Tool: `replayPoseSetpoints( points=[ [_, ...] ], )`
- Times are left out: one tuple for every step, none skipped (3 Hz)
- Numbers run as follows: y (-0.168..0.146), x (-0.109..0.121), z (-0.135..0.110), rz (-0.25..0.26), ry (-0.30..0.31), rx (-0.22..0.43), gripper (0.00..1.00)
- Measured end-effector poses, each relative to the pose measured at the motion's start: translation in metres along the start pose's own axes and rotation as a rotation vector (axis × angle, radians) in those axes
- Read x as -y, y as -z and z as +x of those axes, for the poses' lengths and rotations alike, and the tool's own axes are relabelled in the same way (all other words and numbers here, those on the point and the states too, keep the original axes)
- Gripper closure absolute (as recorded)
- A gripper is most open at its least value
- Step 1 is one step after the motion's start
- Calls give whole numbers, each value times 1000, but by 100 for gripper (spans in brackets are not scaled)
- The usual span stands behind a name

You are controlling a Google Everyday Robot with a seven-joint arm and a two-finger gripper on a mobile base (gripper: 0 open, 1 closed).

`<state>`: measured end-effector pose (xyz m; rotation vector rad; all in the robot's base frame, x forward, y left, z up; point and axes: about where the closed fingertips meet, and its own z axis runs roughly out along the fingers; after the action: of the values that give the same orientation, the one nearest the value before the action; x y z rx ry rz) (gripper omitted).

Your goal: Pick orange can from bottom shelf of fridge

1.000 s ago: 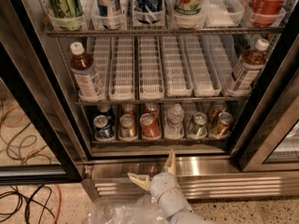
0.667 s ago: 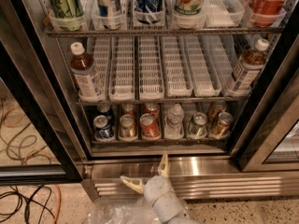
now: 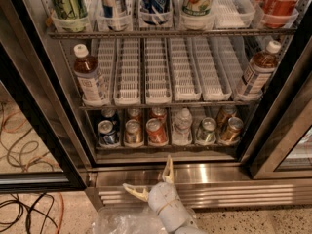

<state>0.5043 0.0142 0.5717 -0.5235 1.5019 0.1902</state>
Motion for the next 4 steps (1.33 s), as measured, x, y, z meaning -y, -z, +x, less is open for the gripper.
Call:
replayPoseSetpoints(
  points=[
    [-10,-17,-11,-30,-45,73,0],
    [-15,-41,-33,-66,-40,188,0],
    [-14,-42,-39,-68,-18,214,0],
    [-14,-42,-39,-68,-18,214,0]
  ],
)
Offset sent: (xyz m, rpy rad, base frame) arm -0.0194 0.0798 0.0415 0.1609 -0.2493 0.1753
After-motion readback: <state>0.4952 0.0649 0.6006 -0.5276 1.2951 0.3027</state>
